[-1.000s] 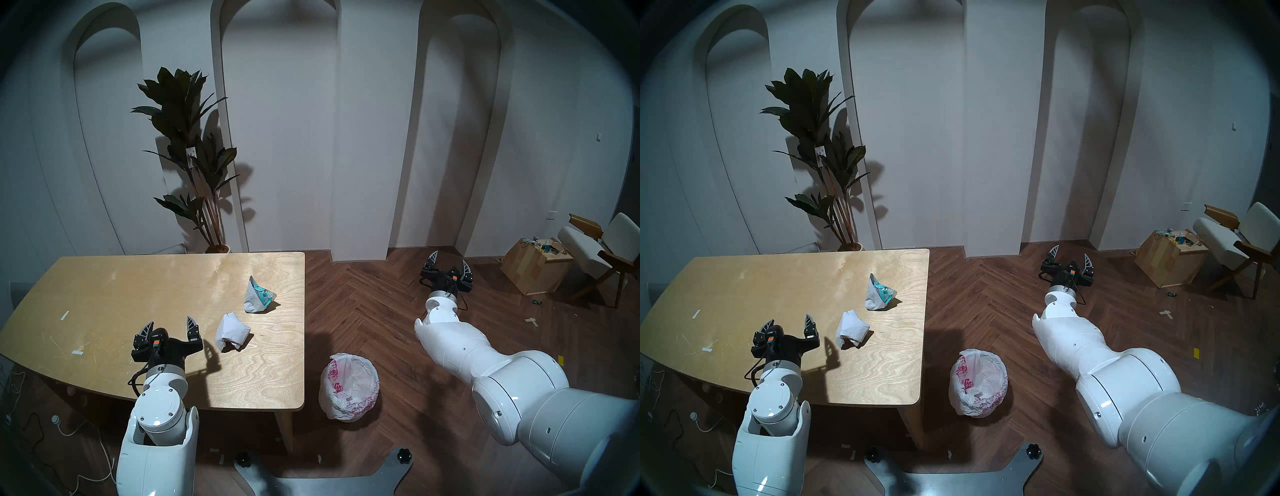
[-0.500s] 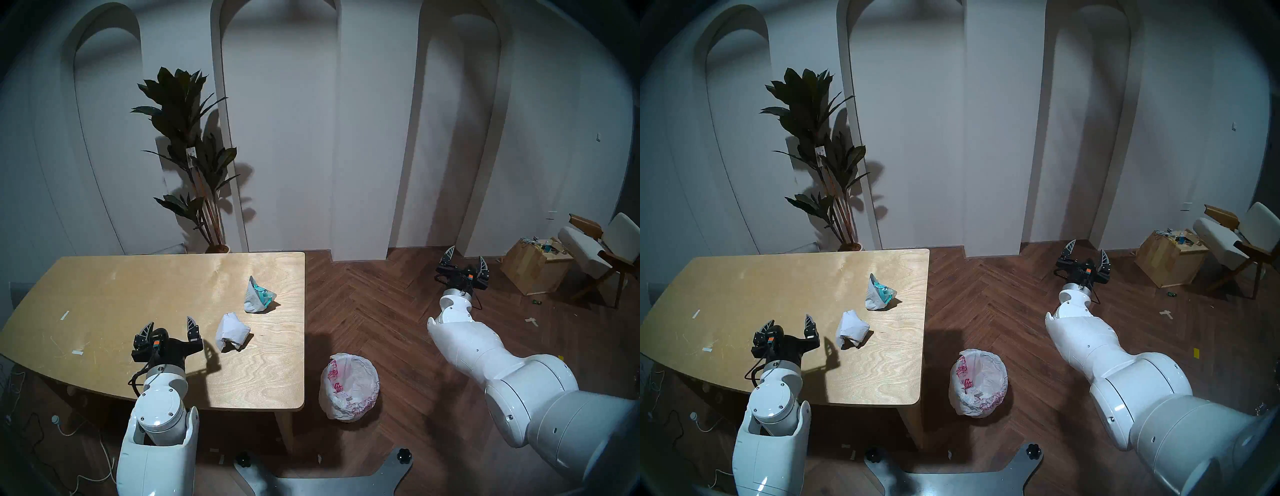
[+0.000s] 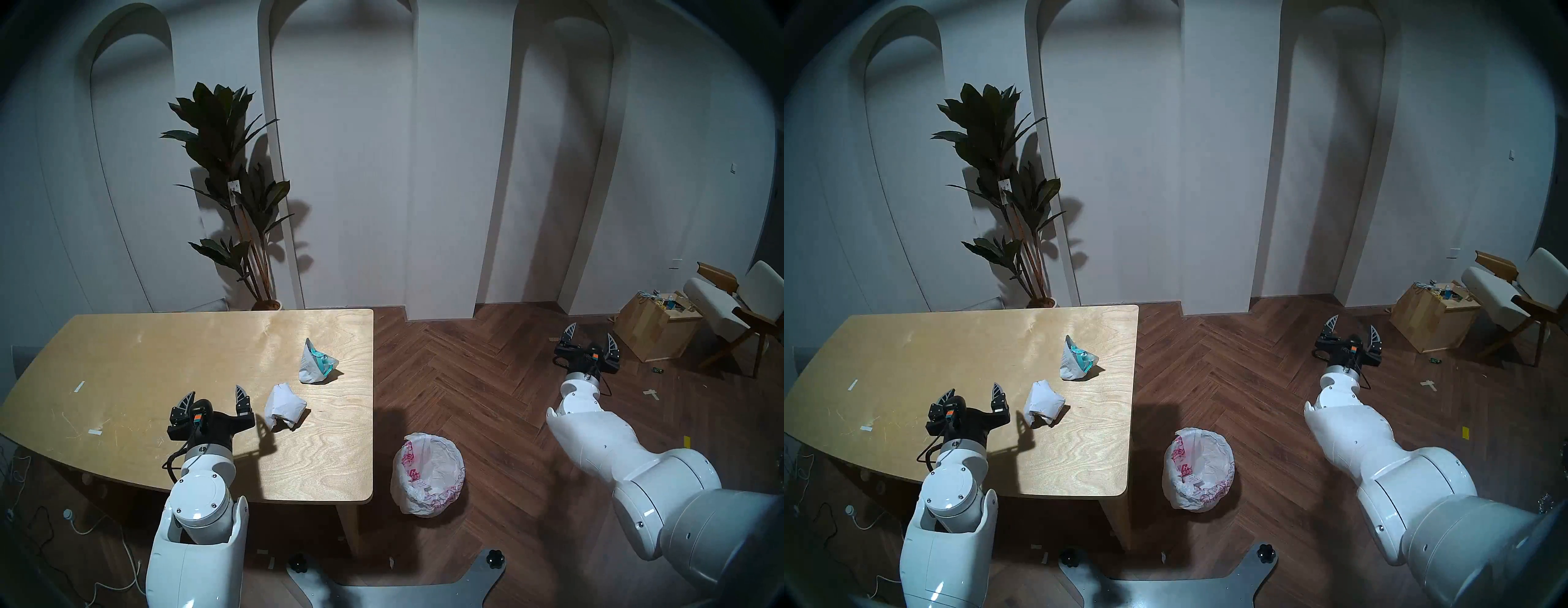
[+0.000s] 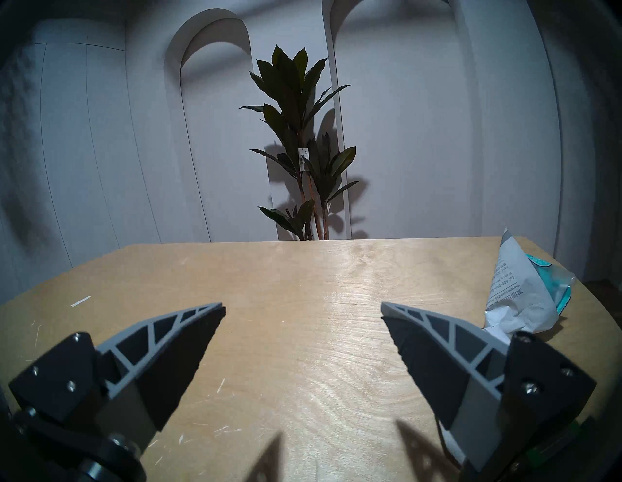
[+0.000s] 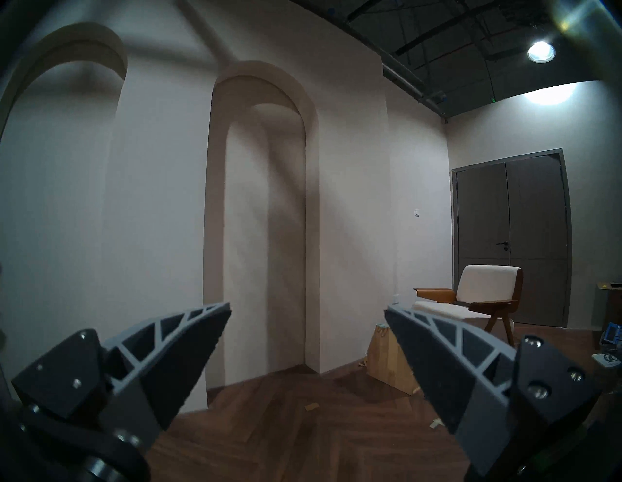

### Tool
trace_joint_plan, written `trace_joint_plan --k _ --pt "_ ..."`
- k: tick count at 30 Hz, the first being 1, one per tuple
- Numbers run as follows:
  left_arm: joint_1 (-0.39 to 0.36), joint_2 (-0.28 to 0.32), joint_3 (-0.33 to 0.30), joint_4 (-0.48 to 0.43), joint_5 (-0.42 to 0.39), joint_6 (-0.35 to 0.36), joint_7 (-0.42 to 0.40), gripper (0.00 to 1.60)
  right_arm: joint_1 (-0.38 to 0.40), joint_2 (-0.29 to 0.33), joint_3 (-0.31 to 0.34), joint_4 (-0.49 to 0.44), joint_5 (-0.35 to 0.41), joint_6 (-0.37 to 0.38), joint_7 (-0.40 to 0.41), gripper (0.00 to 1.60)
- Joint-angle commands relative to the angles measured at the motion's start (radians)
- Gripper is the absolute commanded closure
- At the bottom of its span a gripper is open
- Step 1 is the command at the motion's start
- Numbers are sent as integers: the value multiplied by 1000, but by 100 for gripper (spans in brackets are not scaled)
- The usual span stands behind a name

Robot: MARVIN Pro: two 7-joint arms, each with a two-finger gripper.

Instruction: Put the trash into the trash bin on the ground

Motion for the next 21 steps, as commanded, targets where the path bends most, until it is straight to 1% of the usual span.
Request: trace_joint_plan --k 1,6,13,16,21 --pt "-46 2 37 -24 6 -1 -14 0 -62 21 -4 -29 2 11 15 0" --pt "-65 6 64 -27 16 -1 -23 0 -70 43 -3 -60 -1 10 28 0" --pt "-78 11 82 -23 27 1 -29 0 -97 64 0 -106 -1 8 46 0" --pt "-80 13 86 -21 28 4 -33 0 -109 72 3 -127 -1 8 54 0" --pt "-70 26 72 -20 29 26 -37 0 -132 85 9 -166 0 10 67 0"
